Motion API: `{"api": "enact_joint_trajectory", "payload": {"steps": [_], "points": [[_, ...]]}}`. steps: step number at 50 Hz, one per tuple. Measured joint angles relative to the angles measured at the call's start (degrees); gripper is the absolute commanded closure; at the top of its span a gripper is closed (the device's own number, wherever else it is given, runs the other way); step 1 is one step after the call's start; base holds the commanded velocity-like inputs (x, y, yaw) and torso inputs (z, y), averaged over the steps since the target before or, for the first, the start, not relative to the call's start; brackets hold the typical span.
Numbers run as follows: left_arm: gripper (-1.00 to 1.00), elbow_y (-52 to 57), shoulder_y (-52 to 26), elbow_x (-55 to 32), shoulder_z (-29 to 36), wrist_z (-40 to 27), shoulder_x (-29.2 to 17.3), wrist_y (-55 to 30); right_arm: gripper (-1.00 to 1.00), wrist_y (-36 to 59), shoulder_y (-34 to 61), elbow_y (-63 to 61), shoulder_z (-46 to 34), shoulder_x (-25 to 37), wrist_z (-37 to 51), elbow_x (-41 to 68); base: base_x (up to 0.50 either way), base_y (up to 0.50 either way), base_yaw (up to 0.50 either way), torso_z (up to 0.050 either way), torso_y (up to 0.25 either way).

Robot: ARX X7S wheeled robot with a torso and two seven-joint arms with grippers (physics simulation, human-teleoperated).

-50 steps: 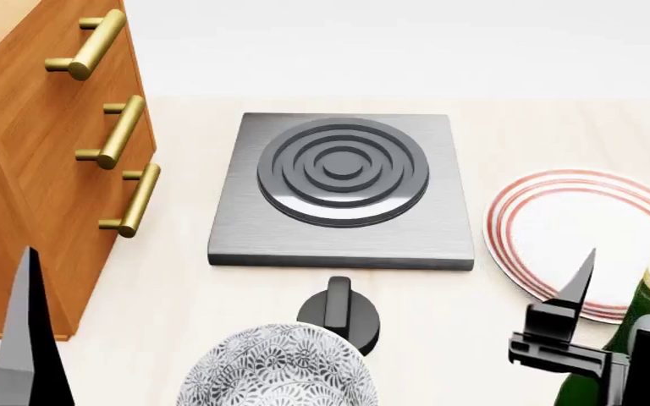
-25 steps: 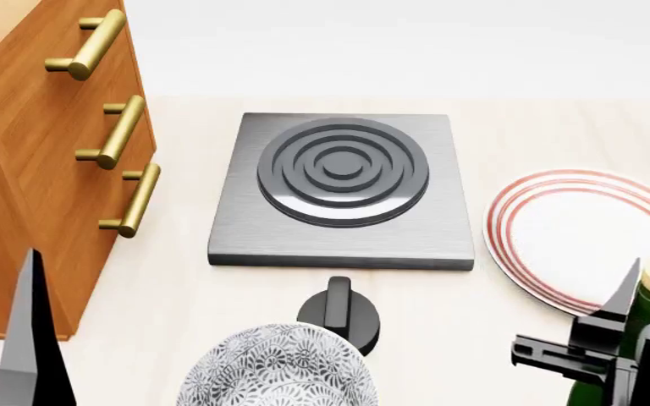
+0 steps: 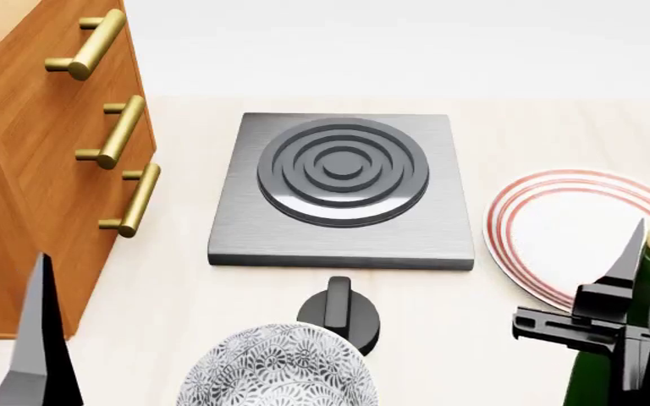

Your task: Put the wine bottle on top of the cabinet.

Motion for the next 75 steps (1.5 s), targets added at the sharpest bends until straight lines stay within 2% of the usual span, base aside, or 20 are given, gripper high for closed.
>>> {"api": "enact_joint_trajectory", "payload": {"steps": [10,30,43,55,75], "points": [[-1.00,-0.8,0.1,0.1,0.7,0.4,0.5,0.2,1.00,2.2,4.5,-2.9,1.0,-0.4,-3.2,2.8,0.00,0.00,0.00,0.000,0.001],[-1.00,-1.3,-0.1,-0.8,1.2,1.0,0.8,0.2,1.00,13.3,20.1,-5.1,0.9,-7.3,-10.2,8.4,0.00,0.00,0.00,0.000,0.000],[-1.00,-1.8,-1.4,-2.3,1.5,2.0,1.6,-1.1,1.00,15.8,24.5,-6.1,0.1,-10.7,-13.5,9.2,0.00,0.00,0.00,0.000,0.001],[-1.00,-3.1,-5.6,-4.6,2.1,4.2,4.8,-4.6,1.00,17.7,27.4,-8.6,0.0,-12.5,-14.0,10.3,0.00,0.00,0.00,0.000,0.001],[-1.00,-7.8,-8.6,-3.5,7.2,10.8,11.5,-6.6,1.00,19.2,29.4,-10.2,-0.6,-14.6,-14.5,10.5,0.00,0.00,0.00,0.000,0.001]]}}
